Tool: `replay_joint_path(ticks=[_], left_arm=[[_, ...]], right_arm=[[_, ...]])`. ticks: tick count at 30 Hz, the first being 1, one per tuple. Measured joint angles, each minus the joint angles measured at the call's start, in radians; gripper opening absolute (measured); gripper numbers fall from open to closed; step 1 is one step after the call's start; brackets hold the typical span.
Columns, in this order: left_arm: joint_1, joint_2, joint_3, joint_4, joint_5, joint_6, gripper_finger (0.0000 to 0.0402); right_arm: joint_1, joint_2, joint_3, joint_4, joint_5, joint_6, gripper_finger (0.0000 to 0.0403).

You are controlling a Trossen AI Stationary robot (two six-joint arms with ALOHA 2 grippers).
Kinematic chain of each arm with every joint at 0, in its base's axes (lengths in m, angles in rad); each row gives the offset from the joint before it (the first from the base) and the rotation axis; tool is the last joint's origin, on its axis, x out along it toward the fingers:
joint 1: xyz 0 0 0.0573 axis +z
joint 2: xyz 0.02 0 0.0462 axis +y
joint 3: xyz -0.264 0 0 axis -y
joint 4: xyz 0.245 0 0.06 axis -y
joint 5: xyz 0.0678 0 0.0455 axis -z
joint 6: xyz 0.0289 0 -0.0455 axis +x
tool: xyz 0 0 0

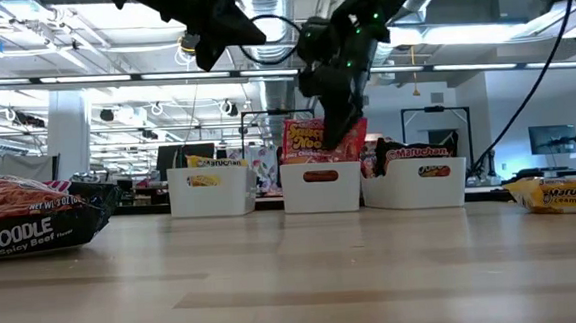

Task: Sort Maruchan noodles
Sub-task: Put the orange noodle pack into the middle white bin

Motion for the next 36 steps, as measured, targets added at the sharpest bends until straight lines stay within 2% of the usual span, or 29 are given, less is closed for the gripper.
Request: replay_joint_path(ticks=[4,10,20,28,32,36], left_arm=[[0.0,0.0,0.0,-0.001,0.0,0.0,0.0],[0.0,0.0,0.0,-0.004,0.0,-0.002,0.0],[0.0,0.0,0.0,-0.003,0.0,0.003,0.0],[0.0,0.0,0.0,-0.002,0.0,0.006,0.0],[0.0,0.0,0.0,-0.001,-0.001,0.007,0.0],[0.0,0.0,0.0,-0.001,-0.003,0.012,0.0]], right_arm=[[-0.01,0.037,0.001,0.013,0.05,0.006,0.0116],[-0.015,0.041,0.001,0.044,0.055,0.018,0.0116],[0.002,-0.022,0.002,0.021,0.046,0.059,0.0116],[-0.008,-0.025,0.003,0.13,0.042,0.06,0.0116],[-0.018,-0.025,-0.012,0.16,0.094,0.06,0.0116],[-0.022,-0.025,-0.019,0.175,0.091,0.062,0.0116]])
